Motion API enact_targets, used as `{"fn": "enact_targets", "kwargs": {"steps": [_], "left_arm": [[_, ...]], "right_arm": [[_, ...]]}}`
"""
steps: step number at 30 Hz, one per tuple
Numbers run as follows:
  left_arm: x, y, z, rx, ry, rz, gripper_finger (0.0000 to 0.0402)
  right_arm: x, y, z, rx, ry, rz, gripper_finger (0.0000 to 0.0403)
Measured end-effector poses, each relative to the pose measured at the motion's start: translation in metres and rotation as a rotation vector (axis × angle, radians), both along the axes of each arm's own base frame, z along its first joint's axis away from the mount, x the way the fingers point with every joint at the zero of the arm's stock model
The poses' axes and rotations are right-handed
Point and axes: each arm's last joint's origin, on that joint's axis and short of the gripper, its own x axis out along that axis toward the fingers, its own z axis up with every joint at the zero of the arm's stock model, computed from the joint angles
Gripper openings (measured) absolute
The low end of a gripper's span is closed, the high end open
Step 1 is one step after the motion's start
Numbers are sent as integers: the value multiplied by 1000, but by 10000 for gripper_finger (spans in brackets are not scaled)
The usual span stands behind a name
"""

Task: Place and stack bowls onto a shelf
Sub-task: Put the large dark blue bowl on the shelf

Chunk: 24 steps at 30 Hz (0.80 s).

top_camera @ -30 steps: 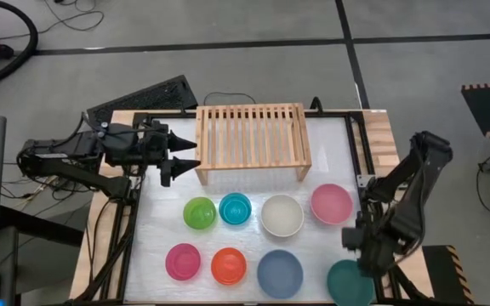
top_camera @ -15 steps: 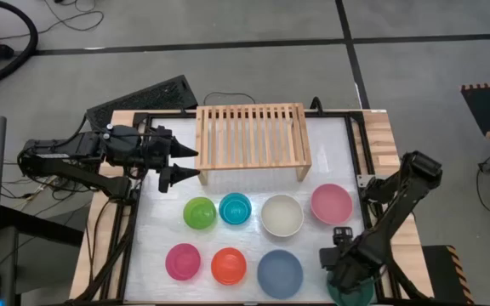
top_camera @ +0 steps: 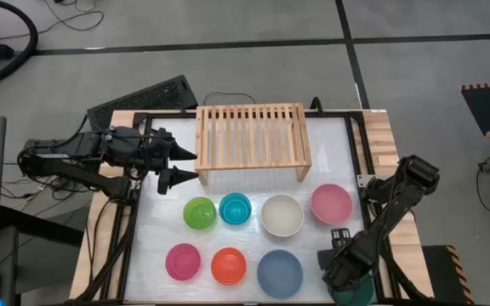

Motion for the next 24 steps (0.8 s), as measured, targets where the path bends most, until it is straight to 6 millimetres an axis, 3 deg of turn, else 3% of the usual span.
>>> {"fn": "enact_targets", "kwargs": {"steps": [7, 15, 24], "left_arm": [[0, 0, 0, 0, -1, 2, 325], [0, 0, -1, 2, 14, 3, 325], [-3, 0, 0, 0, 9, 4, 325]], "right_arm": [[-5, -2, -6, -9, 17, 7, 204], [0, -7, -1, 45, 58, -28, 27], [2, -36, 41, 109, -19, -260, 24]]}}
